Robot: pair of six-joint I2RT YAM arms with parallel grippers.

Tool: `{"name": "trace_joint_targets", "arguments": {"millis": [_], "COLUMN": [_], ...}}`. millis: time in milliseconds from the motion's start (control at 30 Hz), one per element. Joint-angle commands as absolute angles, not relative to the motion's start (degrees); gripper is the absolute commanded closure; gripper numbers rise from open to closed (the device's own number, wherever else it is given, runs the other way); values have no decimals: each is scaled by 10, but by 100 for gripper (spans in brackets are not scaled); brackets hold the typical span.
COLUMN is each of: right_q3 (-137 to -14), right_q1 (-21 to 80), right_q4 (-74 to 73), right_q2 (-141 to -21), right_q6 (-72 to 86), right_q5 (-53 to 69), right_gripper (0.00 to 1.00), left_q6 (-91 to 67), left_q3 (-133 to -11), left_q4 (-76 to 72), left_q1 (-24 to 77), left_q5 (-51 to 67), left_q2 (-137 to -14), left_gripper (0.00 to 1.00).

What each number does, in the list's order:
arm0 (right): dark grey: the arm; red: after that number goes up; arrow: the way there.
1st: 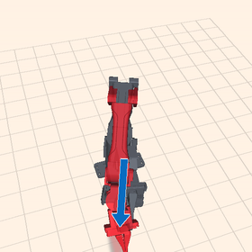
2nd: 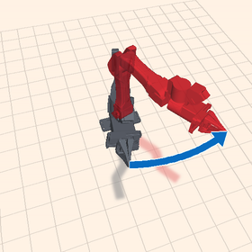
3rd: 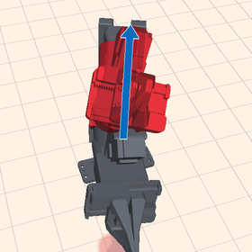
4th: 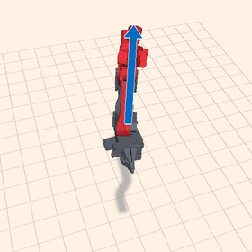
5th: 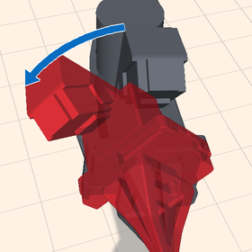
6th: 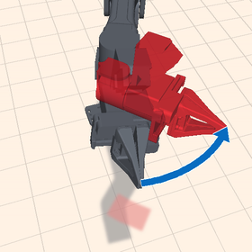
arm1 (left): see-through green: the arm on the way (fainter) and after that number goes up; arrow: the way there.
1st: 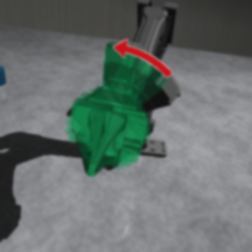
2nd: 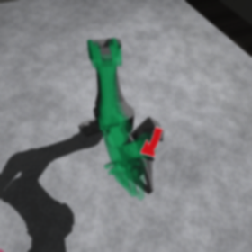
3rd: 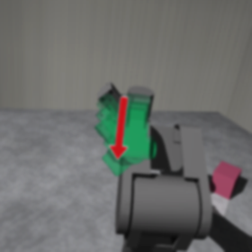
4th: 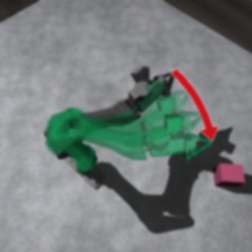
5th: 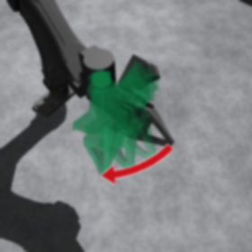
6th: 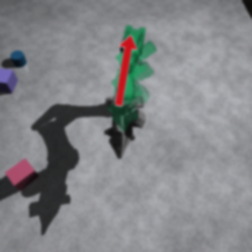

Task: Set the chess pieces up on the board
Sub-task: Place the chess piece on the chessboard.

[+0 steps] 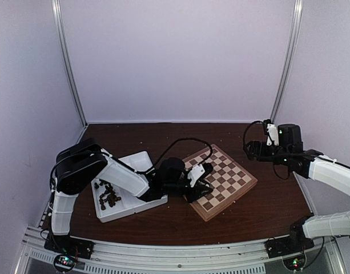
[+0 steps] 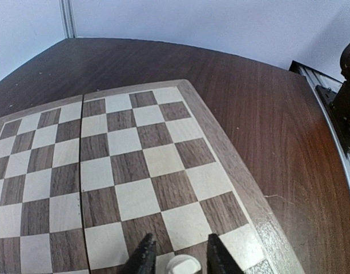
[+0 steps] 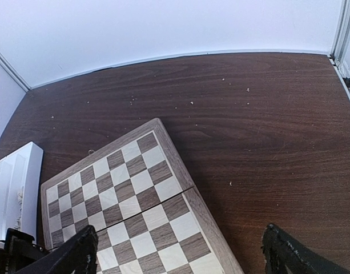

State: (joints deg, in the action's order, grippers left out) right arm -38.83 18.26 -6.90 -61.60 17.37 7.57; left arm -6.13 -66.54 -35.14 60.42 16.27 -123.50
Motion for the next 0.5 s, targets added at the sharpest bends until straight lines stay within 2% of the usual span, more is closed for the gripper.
{"name": "trace_joint_targets", "arguments": {"millis": [0, 133, 200, 467], "right_q3": [-379, -381, -387, -412], "right_q1": [185, 185, 186, 213], "right_q4": [-69, -69, -75, -135], "right_q2": [-608, -616, -621, -632], "right_q6": [179, 177, 172, 186], "right_q5": [64, 81, 103, 150], "right_gripper": [1, 1, 4, 7], "left_q6": [-56, -56, -56, -65], "left_q3": [-668, -663, -659, -610], "left_q4": [-385, -384, -378, -267], "left_q1": [603, 603, 603, 603], "left_q5": [162, 160, 156, 88], "left_q2": [-1237, -1226, -1210, -1079], "left_gripper": [57, 41, 34, 4]}}
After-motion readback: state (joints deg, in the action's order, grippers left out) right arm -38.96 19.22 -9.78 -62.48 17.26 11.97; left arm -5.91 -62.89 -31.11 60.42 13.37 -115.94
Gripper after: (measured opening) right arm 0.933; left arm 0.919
